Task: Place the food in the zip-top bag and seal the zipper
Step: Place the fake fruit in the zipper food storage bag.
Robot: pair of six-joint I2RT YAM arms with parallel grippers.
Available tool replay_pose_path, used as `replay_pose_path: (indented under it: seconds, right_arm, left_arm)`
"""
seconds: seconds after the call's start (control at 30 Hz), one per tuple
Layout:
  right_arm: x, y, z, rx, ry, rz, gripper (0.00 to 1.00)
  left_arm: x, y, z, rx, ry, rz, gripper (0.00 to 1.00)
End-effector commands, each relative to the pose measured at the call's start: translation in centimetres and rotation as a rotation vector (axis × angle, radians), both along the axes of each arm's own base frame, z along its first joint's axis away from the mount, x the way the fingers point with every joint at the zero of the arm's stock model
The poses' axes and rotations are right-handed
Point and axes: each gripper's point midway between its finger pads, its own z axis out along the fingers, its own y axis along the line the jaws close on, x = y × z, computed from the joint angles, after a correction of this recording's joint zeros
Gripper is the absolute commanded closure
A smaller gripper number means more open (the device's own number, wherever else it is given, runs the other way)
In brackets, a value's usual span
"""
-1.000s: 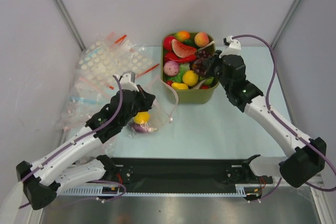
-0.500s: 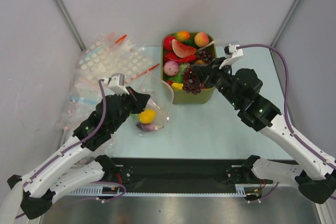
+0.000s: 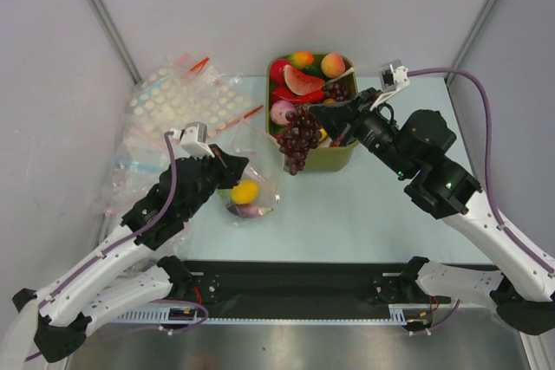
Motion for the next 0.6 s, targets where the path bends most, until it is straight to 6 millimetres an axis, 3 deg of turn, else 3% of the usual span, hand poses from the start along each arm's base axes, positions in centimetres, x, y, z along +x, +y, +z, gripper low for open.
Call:
replay_pose_path:
  seconds: [0.0,0.33,0.57]
  right_arm:
    - [-2.4,0.3,5.7,0.136,-0.077,0.103,1.00]
    - [-2.1,1.7,5.4,0.131,-0.064,0.136,1.00]
    - [-1.0,3.5,3.2,0.105,-0.024,0.152,1.00]
  left_arm:
    - [0.1,-0.4,0.3,-0.001,-0.019,-0.024,0.98]
    - [-0.1,-2.5,-0.7,-0.015,0.011,-0.111,1.00]
    - [-0.4,-3.4,-0.8,-0.019,0.009,-0.156,1.00]
